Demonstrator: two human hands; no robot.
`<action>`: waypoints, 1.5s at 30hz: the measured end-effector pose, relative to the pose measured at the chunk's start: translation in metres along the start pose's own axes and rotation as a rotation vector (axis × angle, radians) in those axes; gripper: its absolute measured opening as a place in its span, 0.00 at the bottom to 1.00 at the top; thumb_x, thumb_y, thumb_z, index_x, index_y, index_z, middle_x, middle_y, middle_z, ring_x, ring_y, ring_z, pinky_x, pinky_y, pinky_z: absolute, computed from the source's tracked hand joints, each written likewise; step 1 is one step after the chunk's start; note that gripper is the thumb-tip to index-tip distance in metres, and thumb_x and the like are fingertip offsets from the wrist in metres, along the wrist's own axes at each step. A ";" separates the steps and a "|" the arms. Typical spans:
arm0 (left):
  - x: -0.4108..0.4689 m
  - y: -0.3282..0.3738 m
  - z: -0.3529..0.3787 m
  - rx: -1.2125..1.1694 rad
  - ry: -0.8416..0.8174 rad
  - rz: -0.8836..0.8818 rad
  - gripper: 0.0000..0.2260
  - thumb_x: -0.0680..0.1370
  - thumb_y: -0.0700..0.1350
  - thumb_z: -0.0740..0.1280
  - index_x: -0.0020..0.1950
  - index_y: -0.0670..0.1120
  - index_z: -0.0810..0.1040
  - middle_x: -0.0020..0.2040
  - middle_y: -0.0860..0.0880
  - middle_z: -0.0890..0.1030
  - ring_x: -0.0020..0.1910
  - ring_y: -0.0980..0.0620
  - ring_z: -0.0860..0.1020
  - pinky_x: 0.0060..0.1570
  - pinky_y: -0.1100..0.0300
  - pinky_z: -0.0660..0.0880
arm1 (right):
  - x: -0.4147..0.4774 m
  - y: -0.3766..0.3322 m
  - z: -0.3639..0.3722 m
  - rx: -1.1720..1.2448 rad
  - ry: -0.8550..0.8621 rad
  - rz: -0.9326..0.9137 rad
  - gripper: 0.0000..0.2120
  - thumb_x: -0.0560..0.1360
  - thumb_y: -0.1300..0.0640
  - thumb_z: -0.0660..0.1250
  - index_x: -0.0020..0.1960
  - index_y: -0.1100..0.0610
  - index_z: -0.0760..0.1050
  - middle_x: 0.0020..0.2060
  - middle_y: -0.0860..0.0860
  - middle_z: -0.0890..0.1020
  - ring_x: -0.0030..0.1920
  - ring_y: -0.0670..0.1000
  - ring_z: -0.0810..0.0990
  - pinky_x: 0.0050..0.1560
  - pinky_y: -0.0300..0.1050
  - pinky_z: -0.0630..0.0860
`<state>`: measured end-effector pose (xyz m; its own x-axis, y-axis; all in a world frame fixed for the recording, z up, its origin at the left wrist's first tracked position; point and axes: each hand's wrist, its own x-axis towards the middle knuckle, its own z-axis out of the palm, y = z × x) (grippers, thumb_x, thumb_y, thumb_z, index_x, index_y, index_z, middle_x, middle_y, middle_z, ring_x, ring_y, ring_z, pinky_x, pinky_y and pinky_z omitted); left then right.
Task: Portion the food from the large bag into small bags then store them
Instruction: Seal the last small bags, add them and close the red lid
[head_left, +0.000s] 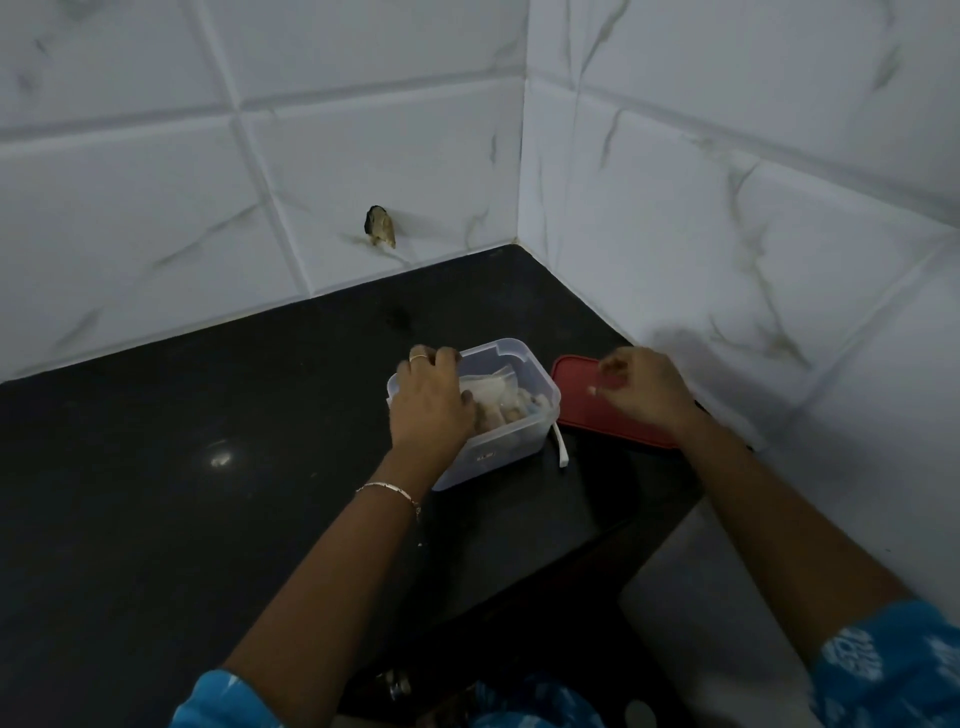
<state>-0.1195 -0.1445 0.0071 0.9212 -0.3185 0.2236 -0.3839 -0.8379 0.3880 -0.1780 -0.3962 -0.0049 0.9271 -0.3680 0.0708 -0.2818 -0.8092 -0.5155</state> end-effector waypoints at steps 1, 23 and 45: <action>-0.002 0.003 0.000 0.050 0.055 0.042 0.20 0.76 0.47 0.68 0.67 0.48 0.71 0.67 0.45 0.68 0.64 0.45 0.70 0.60 0.51 0.71 | 0.000 0.014 -0.001 -0.105 -0.095 -0.004 0.24 0.69 0.48 0.76 0.61 0.57 0.77 0.62 0.56 0.78 0.61 0.55 0.76 0.61 0.45 0.70; -0.003 0.010 0.016 0.097 -0.287 0.491 0.16 0.79 0.49 0.66 0.66 0.50 0.76 0.68 0.51 0.73 0.65 0.51 0.72 0.64 0.51 0.70 | -0.012 0.038 0.010 -0.737 -0.372 -0.011 0.36 0.79 0.47 0.56 0.76 0.69 0.49 0.71 0.70 0.63 0.70 0.64 0.68 0.63 0.55 0.71; 0.031 0.000 -0.070 -0.832 -0.071 0.060 0.25 0.80 0.52 0.64 0.73 0.47 0.62 0.66 0.49 0.74 0.65 0.50 0.74 0.64 0.49 0.73 | 0.021 -0.124 -0.143 -0.052 -0.158 -0.416 0.12 0.73 0.49 0.72 0.39 0.55 0.74 0.33 0.49 0.77 0.34 0.47 0.75 0.35 0.42 0.70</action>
<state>-0.0957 -0.1234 0.0761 0.8889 -0.4026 0.2185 -0.3281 -0.2268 0.9170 -0.1585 -0.3689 0.1829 0.9894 0.0654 0.1297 0.1152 -0.8969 -0.4269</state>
